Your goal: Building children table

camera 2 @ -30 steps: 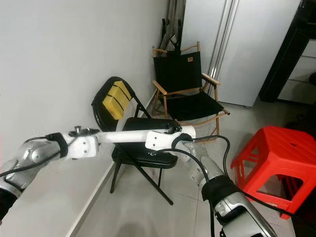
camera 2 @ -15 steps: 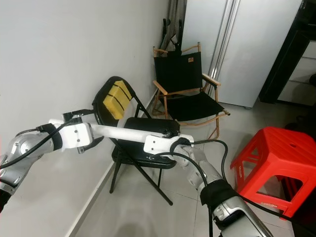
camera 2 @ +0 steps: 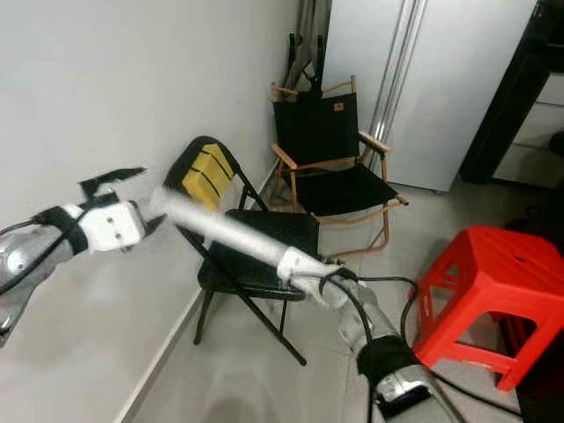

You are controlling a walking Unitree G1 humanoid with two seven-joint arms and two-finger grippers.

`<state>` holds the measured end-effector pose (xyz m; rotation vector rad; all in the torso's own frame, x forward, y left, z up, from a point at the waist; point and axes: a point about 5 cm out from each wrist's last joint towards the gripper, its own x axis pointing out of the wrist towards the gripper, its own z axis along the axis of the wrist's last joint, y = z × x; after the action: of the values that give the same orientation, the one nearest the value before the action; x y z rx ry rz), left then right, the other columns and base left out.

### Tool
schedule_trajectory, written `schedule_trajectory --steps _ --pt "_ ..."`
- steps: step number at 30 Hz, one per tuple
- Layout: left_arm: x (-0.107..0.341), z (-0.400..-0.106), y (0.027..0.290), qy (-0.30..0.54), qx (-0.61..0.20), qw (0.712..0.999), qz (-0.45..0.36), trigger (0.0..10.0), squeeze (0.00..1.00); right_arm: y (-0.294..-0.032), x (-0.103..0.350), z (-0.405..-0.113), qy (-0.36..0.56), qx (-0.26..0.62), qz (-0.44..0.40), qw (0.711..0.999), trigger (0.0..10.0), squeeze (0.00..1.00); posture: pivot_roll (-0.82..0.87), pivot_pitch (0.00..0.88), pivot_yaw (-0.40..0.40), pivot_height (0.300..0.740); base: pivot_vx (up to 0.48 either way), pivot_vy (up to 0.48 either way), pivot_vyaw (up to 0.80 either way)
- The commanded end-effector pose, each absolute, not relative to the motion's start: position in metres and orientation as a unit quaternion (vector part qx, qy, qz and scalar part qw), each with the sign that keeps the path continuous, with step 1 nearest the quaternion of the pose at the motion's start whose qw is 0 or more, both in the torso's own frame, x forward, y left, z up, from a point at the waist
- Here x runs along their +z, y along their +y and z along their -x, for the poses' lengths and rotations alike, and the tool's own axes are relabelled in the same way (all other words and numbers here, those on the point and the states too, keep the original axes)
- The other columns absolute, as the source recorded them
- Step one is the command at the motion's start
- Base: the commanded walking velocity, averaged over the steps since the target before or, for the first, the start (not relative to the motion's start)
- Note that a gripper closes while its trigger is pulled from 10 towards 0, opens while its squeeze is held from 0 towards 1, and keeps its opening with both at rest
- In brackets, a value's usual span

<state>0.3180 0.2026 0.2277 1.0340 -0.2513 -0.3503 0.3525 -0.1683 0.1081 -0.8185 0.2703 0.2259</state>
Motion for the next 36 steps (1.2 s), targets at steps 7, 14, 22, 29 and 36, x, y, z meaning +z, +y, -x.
schedule_trajectory --steps 7,14,22,29,36 --pt "0.185 -0.300 0.211 -0.049 -0.088 0.938 -0.331 10.0 0.00 -0.145 0.145 -0.343 -0.004 0.035 0.161 0.986 6.8 0.00 -0.09 0.000 -0.027 0.740 0.000 0.000 0.00" --pt "0.158 -0.285 0.198 -0.014 -0.090 0.950 -0.298 10.0 0.00 -0.131 0.162 -0.342 -0.048 0.049 0.097 0.993 10.0 0.00 -0.08 0.000 -0.029 0.740 0.000 0.000 0.00" --pt "0.152 -0.279 0.184 -0.003 -0.103 0.953 -0.286 10.0 0.00 -0.107 0.175 -0.334 -0.081 0.132 0.076 0.985 10.0 0.00 -0.07 0.000 -0.031 0.740 0.000 0.000 0.10" --pt "0.144 -0.274 0.181 0.014 -0.101 0.951 -0.290 10.0 0.00 -0.081 0.172 -0.316 -0.070 0.242 0.030 0.967 10.0 0.00 -0.07 0.000 -0.025 0.740 0.000 0.000 0.80" --pt "0.128 -0.249 0.183 0.027 -0.081 0.949 -0.303 10.0 0.00 -0.076 0.177 -0.306 -0.084 0.286 0.037 0.954 10.0 0.00 -0.07 0.000 -0.027 0.740 0.000 0.000 0.80"
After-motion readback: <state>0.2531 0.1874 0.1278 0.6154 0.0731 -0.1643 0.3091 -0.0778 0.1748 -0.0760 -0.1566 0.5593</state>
